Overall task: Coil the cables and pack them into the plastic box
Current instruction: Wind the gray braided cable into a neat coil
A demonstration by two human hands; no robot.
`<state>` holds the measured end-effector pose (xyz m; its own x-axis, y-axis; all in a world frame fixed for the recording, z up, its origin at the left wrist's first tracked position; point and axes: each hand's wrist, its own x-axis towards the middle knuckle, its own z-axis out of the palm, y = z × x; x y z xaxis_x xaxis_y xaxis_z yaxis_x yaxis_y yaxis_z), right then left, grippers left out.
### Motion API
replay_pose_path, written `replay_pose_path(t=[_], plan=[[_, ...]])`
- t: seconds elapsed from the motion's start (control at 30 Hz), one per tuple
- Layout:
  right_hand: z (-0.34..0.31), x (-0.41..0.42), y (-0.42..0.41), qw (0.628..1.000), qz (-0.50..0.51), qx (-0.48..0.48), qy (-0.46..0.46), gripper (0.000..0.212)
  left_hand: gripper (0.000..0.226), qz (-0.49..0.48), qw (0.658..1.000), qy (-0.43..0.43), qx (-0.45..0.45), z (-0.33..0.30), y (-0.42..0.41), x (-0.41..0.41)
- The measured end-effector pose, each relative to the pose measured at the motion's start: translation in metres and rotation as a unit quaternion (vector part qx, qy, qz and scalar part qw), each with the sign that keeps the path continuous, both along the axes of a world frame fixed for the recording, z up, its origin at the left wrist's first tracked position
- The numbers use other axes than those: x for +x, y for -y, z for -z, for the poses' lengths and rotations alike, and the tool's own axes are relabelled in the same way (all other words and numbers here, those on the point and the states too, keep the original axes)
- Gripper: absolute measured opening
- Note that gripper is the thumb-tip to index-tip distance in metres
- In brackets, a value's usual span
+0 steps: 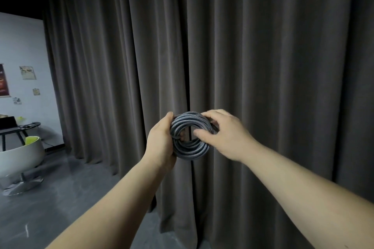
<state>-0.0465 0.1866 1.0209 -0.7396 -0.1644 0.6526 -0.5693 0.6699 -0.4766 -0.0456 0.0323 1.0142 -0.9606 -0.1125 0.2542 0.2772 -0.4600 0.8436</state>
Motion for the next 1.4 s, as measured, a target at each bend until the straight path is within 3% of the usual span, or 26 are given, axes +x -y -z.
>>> replay_pose_path(t=[0.13,0.43,0.7,0.83,0.93,1.0,1.23,1.4], plan=[[-0.002,0.001,0.004,1.0,-0.016,-0.014,0.019,0.026,0.034,-0.004,1.0,0.004,0.008,0.001,-0.003,-0.002],[-0.004,0.001,0.003,0.994,-0.072,-0.075,0.025,0.025,0.028,0.021,0.999,-0.032,-0.033,0.004,-0.003,-0.001],[-0.003,0.004,0.002,1.0,0.01,0.009,-0.002,0.02,0.027,0.005,0.999,-0.034,-0.03,0.008,-0.008,0.0],[-0.005,0.006,0.002,1.0,0.024,0.01,-0.011,0.021,0.042,0.016,0.992,-0.075,-0.105,0.007,-0.004,-0.002],[-0.009,0.005,0.002,0.999,0.029,0.013,-0.008,0.024,0.036,0.019,0.975,-0.133,-0.175,0.008,-0.001,0.0],[-0.011,0.005,0.0,0.999,0.03,0.031,-0.006,0.026,0.053,0.026,0.967,-0.145,-0.208,0.011,0.002,-0.002],[-0.02,0.011,-0.001,0.993,0.046,0.109,-0.01,0.026,0.014,-0.044,0.946,-0.111,-0.3,0.017,0.006,-0.012],[-0.022,0.01,-0.007,0.99,0.043,0.136,-0.009,0.028,0.026,-0.072,0.903,-0.111,-0.41,0.016,0.003,-0.014]])
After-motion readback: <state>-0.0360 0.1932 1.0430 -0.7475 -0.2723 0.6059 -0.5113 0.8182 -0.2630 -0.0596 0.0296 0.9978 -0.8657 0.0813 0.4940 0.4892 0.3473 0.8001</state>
